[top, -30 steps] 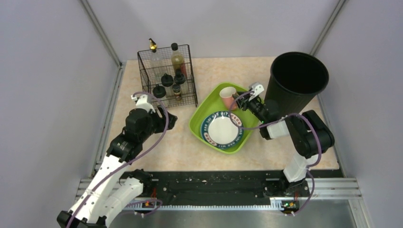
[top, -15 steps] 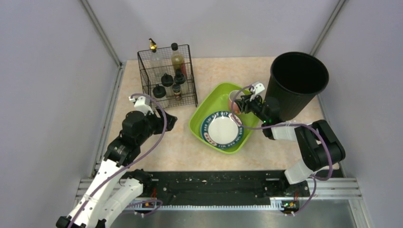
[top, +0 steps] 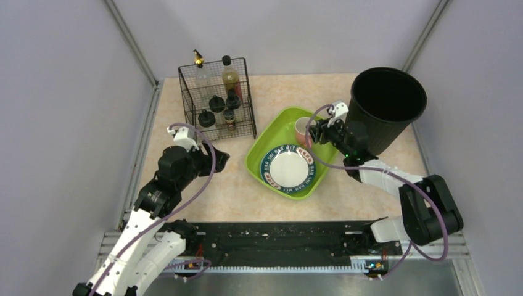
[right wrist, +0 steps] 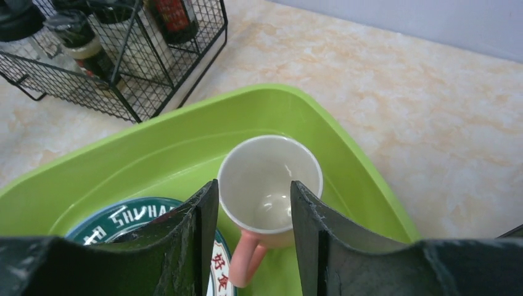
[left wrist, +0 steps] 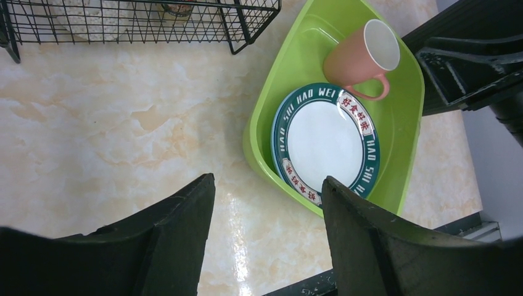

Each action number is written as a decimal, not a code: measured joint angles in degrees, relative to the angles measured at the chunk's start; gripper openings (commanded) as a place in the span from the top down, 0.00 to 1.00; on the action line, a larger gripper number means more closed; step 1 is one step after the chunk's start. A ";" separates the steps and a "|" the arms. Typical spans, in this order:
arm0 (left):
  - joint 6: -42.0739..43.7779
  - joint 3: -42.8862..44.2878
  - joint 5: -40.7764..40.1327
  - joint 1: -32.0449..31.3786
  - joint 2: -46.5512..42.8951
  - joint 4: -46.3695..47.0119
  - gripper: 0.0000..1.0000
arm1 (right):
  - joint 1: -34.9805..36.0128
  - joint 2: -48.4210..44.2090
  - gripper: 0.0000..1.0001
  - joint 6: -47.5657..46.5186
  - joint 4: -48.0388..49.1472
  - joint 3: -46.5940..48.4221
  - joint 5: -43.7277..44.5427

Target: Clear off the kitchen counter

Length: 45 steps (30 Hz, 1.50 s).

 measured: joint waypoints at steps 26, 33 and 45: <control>1.99 2.19 1.20 0.00 0.31 -0.85 0.11 | 9.33 -37.16 0.01 8.44 -44.72 8.33 7.89; 3.69 4.85 0.94 0.00 0.50 -2.25 0.09 | 9.35 -42.10 0.01 10.08 -57.05 12.68 10.23; 8.52 5.25 -2.60 0.00 -3.04 -1.73 0.07 | 9.35 -46.77 0.01 13.97 -68.83 15.50 20.59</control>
